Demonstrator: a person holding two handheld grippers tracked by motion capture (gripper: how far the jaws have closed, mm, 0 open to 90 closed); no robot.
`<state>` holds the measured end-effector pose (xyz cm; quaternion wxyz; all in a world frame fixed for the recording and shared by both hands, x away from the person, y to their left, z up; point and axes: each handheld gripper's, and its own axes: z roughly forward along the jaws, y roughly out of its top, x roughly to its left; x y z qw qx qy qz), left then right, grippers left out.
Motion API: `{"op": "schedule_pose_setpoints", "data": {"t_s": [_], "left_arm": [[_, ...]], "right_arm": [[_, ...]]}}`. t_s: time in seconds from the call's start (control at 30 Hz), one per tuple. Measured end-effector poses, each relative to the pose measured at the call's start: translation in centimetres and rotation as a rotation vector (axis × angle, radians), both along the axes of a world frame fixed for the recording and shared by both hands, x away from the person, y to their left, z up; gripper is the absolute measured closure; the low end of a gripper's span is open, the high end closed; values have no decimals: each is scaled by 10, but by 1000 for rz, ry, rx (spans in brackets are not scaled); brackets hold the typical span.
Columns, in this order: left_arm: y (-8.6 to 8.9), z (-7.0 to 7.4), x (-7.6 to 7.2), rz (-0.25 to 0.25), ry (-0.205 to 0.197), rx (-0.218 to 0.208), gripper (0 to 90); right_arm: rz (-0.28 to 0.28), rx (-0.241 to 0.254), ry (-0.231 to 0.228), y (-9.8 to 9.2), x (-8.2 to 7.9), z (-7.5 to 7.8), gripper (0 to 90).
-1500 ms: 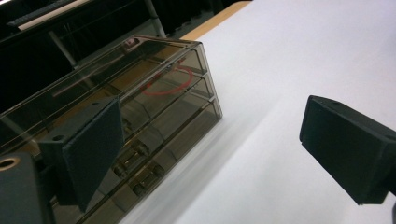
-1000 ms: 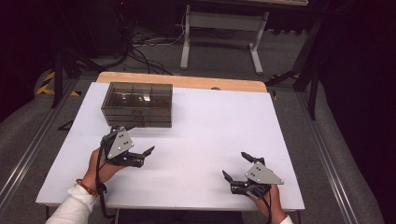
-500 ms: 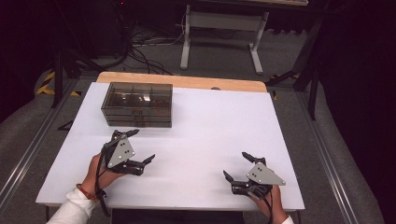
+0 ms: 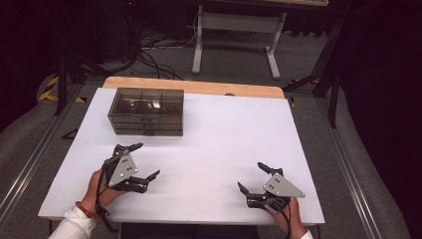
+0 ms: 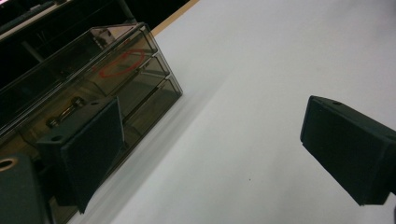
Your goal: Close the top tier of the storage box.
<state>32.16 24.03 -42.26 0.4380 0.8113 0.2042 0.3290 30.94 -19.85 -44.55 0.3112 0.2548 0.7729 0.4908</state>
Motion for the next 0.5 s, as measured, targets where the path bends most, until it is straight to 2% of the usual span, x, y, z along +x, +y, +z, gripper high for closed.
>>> {"op": "schedule_pose_setpoints", "data": {"t_s": [0.3, 0.5], "left_arm": [[11, -6, -6, 16, 13, 12, 69], [20, -14, -14, 30, 29, 19, 67]], "right_arm": [[19, 0, 16, 0, -4, -2, 123], [15, 20, 22, 0, -2, -2, 124]]}}
